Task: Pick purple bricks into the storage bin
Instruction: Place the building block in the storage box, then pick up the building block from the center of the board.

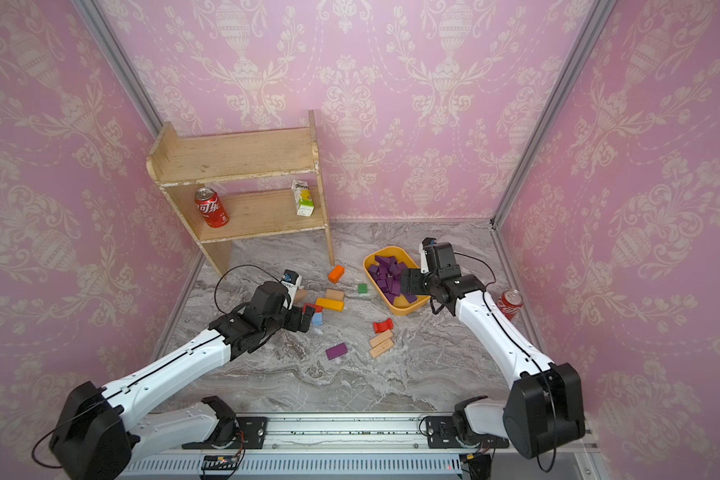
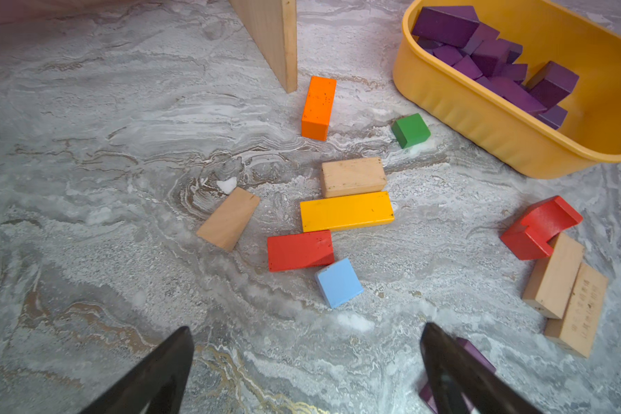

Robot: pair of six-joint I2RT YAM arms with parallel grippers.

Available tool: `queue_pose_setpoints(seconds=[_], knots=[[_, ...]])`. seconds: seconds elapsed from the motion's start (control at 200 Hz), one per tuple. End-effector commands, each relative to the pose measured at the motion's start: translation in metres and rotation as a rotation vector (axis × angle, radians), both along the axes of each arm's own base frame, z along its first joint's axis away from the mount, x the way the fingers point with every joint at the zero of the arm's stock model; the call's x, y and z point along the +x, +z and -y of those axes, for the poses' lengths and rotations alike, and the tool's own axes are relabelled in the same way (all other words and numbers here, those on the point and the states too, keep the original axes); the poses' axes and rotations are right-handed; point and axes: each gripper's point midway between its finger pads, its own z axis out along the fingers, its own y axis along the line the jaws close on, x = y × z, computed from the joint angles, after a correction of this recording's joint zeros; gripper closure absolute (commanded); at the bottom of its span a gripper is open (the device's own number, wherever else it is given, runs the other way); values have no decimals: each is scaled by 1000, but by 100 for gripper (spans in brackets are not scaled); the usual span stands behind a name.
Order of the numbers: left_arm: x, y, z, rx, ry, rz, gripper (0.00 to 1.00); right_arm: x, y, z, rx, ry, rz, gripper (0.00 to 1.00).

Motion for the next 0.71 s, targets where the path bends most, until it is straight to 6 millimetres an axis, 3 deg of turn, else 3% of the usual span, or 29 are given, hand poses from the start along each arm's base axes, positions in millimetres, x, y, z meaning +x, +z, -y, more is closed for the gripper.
queue_pose_setpoints(seconds=[0.0,0.135,0.26,0.43,0.701], knots=[[-7,11,13,23,-99,-3,1,-7,-5,2,-8,0,-17,4],[-27,9,15,100,-164,-26,1,-10,-7,-6,49,21,8,0],[-51,-4,20,118,-226,-58,1,-15,-5,-14,99,51,25,0],[-77,-22,49,104,-371,-148,1,-21,-4,-12,82,59,19,0],[-81,-58,76,89,-438,-266,11,-26,-2,-13,90,82,53,0]])
